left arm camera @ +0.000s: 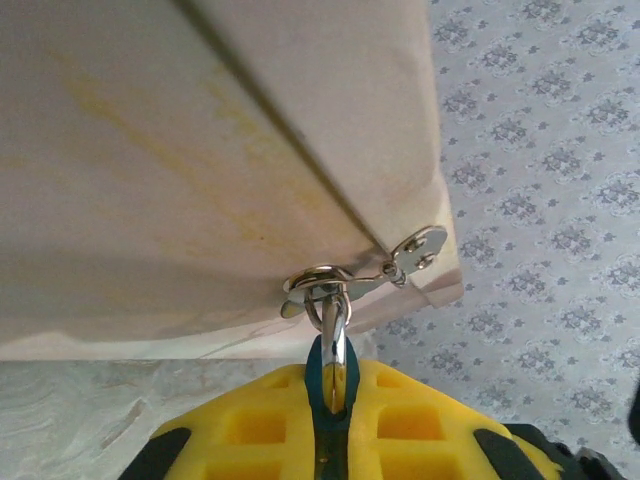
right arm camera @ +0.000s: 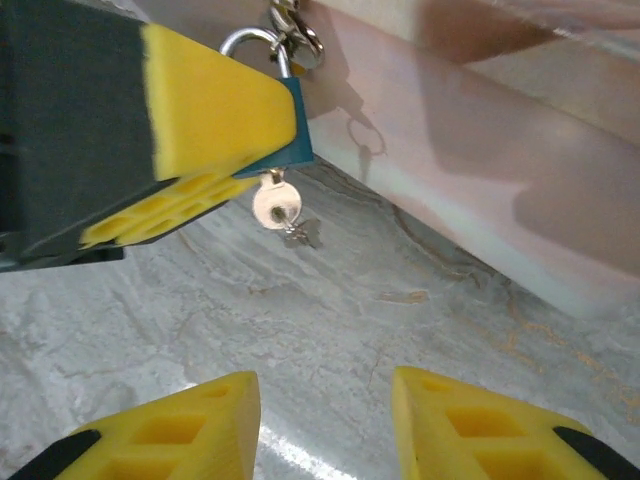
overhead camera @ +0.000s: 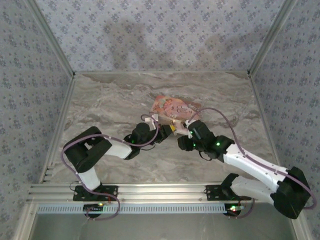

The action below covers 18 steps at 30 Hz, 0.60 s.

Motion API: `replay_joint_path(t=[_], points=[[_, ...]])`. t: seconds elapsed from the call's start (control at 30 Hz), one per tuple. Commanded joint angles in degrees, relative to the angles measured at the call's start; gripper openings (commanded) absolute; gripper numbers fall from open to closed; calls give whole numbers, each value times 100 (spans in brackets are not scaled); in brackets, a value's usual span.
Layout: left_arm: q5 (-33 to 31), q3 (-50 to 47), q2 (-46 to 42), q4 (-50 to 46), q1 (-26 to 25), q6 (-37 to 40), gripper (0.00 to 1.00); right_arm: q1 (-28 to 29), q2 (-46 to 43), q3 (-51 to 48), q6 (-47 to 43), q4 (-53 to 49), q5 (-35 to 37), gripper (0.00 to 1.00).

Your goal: Unlock the padlock with the key

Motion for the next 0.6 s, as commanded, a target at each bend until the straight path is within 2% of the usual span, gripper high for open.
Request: replay_joint_path(t=[0.0,0.57], points=[[96,191,-288,94,-36,160,0,102,288,358,-374,84,420,42],[165,173,-351,145,24,116,0,249,1348,1134,-900,231,727,47]])
